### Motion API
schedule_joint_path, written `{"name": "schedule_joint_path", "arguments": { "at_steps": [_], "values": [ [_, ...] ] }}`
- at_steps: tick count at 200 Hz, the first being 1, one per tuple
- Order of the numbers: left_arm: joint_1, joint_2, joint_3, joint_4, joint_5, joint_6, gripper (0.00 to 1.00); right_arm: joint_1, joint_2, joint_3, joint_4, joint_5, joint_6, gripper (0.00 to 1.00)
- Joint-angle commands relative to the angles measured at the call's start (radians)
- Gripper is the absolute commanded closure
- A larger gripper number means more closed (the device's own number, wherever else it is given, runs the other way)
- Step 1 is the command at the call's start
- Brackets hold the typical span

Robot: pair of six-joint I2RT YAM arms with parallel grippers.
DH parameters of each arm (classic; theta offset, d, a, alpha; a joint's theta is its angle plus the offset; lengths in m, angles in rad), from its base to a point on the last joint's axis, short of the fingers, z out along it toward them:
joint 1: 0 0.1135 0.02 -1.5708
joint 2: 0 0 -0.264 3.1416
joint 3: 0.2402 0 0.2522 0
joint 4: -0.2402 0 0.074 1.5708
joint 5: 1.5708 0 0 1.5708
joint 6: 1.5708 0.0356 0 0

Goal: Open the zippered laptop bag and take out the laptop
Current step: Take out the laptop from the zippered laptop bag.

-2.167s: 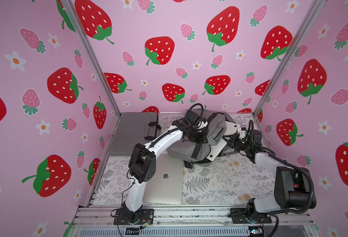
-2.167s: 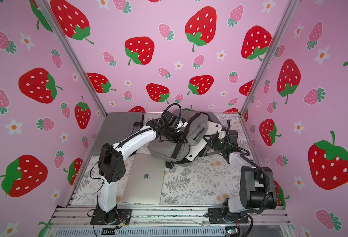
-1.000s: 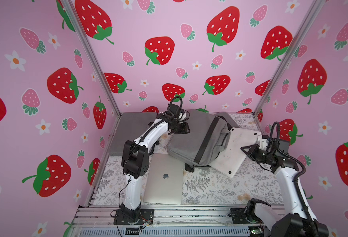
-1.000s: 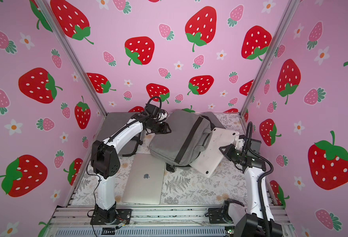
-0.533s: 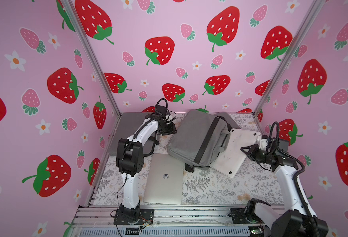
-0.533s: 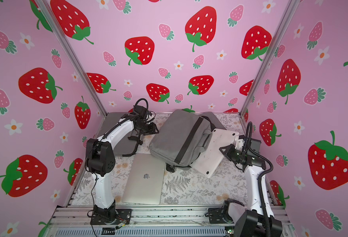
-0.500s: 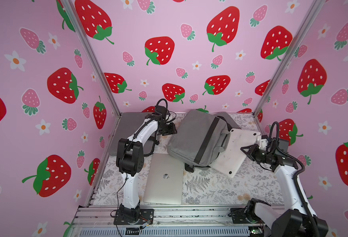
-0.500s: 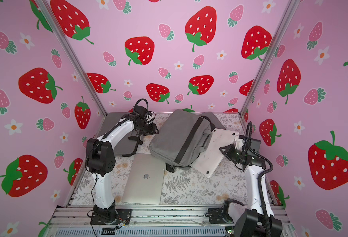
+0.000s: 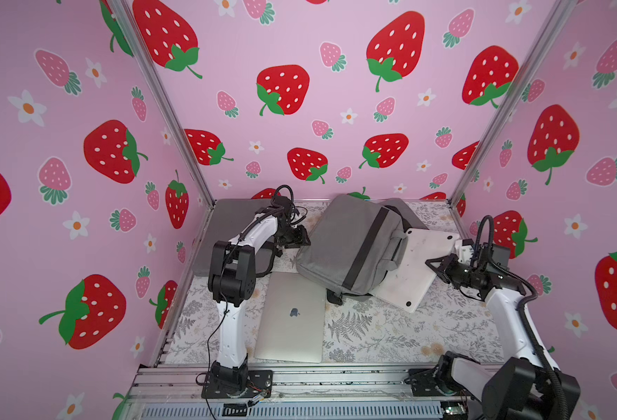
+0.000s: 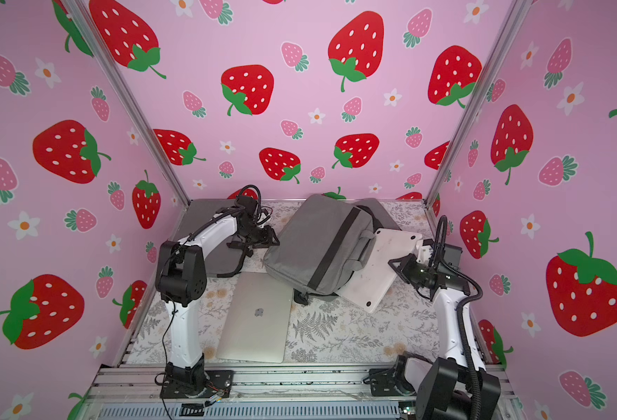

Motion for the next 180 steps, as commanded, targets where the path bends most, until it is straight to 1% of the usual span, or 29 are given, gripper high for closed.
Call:
{"name": "schedule_joint_path", "arguments": {
  "at_steps": [1,16,34,43,65,69,71,74,110,142,180],
  "values": [
    [-0.013,0.010,-0.029,0.036,0.113,-0.016,0.55,-0.006,-0.004,0.026,0.134,-0.101,0.011,1.00],
    [-0.022,0.016,-0.024,0.039,0.128,-0.019,0.57,-0.006,0.008,0.028,0.136,-0.108,0.008,1.00],
    [-0.030,0.025,-0.014,0.032,0.143,-0.012,0.63,-0.006,0.024,0.029,0.150,-0.115,0.009,1.00],
    [-0.032,0.027,-0.009,0.030,0.150,-0.011,0.70,-0.006,0.033,0.029,0.155,-0.117,0.010,1.00],
    [-0.031,0.015,-0.005,0.015,0.155,-0.006,0.91,-0.008,0.055,0.032,0.172,-0.121,0.009,1.00],
    [-0.030,0.010,-0.005,0.013,0.154,-0.006,0.93,-0.008,0.056,0.034,0.174,-0.123,0.011,1.00],
    [-0.031,0.007,-0.005,0.012,0.154,-0.006,0.97,-0.008,0.058,0.034,0.175,-0.122,0.011,1.00],
    [-0.031,0.001,-0.005,0.012,0.154,-0.006,1.00,-0.008,0.060,0.035,0.175,-0.122,0.011,1.00],
    [-0.025,-0.080,-0.007,0.006,0.121,-0.018,1.00,-0.008,0.074,0.061,0.188,-0.135,0.011,1.00],
    [0.018,-0.170,-0.044,0.054,0.097,-0.085,1.00,-0.008,0.087,0.065,0.235,-0.184,0.028,1.00],
    [0.067,-0.237,-0.030,-0.002,0.080,-0.086,1.00,-0.008,0.107,0.051,0.336,-0.260,0.117,1.00]
  ]
}}
